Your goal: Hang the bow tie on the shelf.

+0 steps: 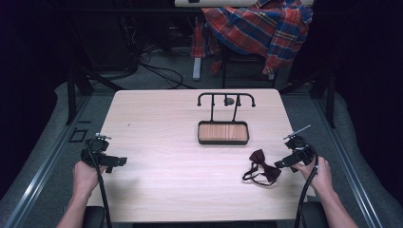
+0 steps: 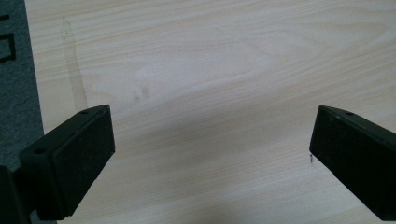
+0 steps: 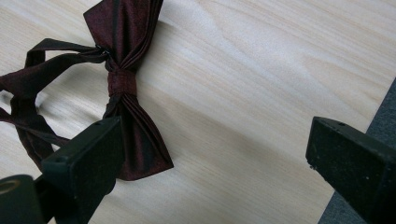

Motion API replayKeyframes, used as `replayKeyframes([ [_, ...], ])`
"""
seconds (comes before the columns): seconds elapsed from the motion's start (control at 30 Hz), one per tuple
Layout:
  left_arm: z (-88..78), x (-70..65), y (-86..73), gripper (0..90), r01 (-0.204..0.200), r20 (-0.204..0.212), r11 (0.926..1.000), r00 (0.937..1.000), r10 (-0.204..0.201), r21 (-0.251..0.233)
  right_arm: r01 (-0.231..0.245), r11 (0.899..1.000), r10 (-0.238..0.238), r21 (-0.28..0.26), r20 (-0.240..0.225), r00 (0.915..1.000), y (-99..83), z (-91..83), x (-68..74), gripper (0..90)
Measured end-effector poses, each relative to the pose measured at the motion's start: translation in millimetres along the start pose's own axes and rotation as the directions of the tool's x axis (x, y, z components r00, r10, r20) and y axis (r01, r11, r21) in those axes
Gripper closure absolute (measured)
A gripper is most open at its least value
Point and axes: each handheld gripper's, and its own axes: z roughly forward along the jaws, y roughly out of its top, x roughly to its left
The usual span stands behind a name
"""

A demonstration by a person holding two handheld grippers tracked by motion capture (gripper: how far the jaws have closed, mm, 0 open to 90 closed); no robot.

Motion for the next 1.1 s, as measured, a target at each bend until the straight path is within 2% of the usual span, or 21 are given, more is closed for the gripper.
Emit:
replayKeyframes([
  [0.07,0.1,-0.4,0.3,0.1,-0.003,0.004,1.0,1.0,0.003,0.0,0.01,1.0,-0.01,0.007,0.002,0.9999,0.5,-0.3,0.0,4.0],
  [0.17,0.3,-1.7,0.5,0.1,-0.005,0.012,1.0,0.9999,0.005,0.002,-0.016,1.0,0.016,-0.023,0.001,0.9999,-0.3,2.0,2.8,3.8],
  [0.2,0.3,-1.7,0.5,0.1,-0.008,0.011,1.0,0.9999,0.008,0.003,0.001,1.0,-0.001,0.003,-0.005,1.0,0.8,1.6,2.8,3.7],
  [0.23,0.2,-1.6,0.4,0.1,-0.007,0.013,1.0,0.9999,0.007,0.006,0.001,1.0,-0.001,0.003,-0.005,1.0,0.8,1.6,2.8,3.7],
  [0.27,0.1,-1.2,0.3,0.1,-0.007,0.014,0.9999,0.9999,0.007,0.009,-0.014,1.0,0.013,-0.021,-0.014,0.9998,0.3,3.6,5.0,3.1],
  [0.37,-0.3,-0.2,-0.1,0.1,-0.003,0.01,1.0,0.9999,0.003,0.006,0.033,0.999,-0.034,-0.019,-0.031,0.9989,4.8,4.7,9.5,0.8],
  [0.47,-0.1,-1.5,0.9,0.1,-0.004,0.015,0.9999,0.9999,0.004,0.01,0.034,0.999,-0.034,-0.014,-0.036,0.9988,5.4,7.1,11.6,1.6],
  [0.5,0.5,-2.7,1.3,0.1,-0.008,0.015,0.9999,0.9999,0.008,0.007,0.032,0.999,-0.033,-0.022,-0.047,0.9983,5.5,9.3,12.8,4.2],
  [0.57,0.7,-4.6,2.0,0.1,-0.018,0.013,0.9998,0.9998,0.018,0.01,0.075,0.997,-0.074,0.016,-0.022,0.997,7.4,10.6,14.8,7.3],
  [0.63,1.0,-4.8,1.9,0.1,-0.017,0.014,0.9998,0.9998,0.017,0.008,0.091,0.996,-0.09,0.02,-0.012,0.9958,9.5,14.3,21.3,12.4],
  [0.67,0.9,-4.5,1.6,0.1,-0.016,0.017,0.9998,0.9997,0.016,0.009,0.124,0.992,-0.123,0.038,-0.018,0.9922,12.8,14.9,24.5,16.6],
  [0.7,0.8,-4.2,1.5,0.1,-0.016,0.017,0.9998,0.9997,0.016,0.009,0.124,0.992,-0.123,0.038,-0.018,0.9922,12.8,14.9,24.5,16.6],
  [0.8,0.5,-3.9,1.5,0.1,-0.018,0.017,0.9998,0.9997,0.018,0.009,0.134,0.991,-0.132,0.021,-0.064,0.9892,16.8,18.1,29.2,26.3],
  [0.87,1.2,-4.4,1.9,0.1,-0.021,0.017,0.9997,0.9996,0.021,0.011,0.127,0.992,-0.126,0.018,-0.07,0.9896,16.9,19.3,30.6,28.6],
  [0.9,1.6,-5.1,2.0,0.1,-0.019,0.022,0.9997,0.9996,0.019,0.014,0.144,0.989,-0.141,0.023,-0.087,0.9862,18.1,19.9,30.2,29.1],
  [0.93,1.9,-5.7,2.3,0.1,-0.022,0.02,0.9996,0.9996,0.022,0.017,0.118,0.993,-0.118,-0.006,-0.102,0.9877,17.7,22.8,32.4,30.6],
  [0.97,2.1,-6.0,2.2,0.1,-0.023,0.019,0.9996,0.9996,0.022,0.015,0.128,0.992,-0.128,-0.006,-0.116,0.9849,21.0,21.7,33.1,34.3],
  [1.0,2.0,-6.2,2.4,0.1,-0.024,0.021,0.9995,0.9995,0.024,0.018,0.174,0.984,-0.169,0.027,-0.13,0.9771,25.2,17.6,30.9,35.5],
  [1.03,2.0,-6.3,2.4,0.1,-0.024,0.021,0.9995,0.9995,0.024,0.018,0.174,0.984,-0.169,0.027,-0.13,0.9771,25.2,17.6,30.9,35.5],
  [1.07,2.1,-6.2,2.5,0.1,-0.025,0.021,0.9995,0.9995,0.024,0.019,0.121,0.992,-0.123,-0.024,-0.153,0.9806,26.0,17.6,35.0,36.9],
  [1.1,2.1,-5.9,2.5,0.1,-0.027,0.022,0.9994,0.9994,0.026,0.02,0.121,0.992,-0.123,-0.024,-0.153,0.9806,26.0,17.6,35.0,36.9],
])
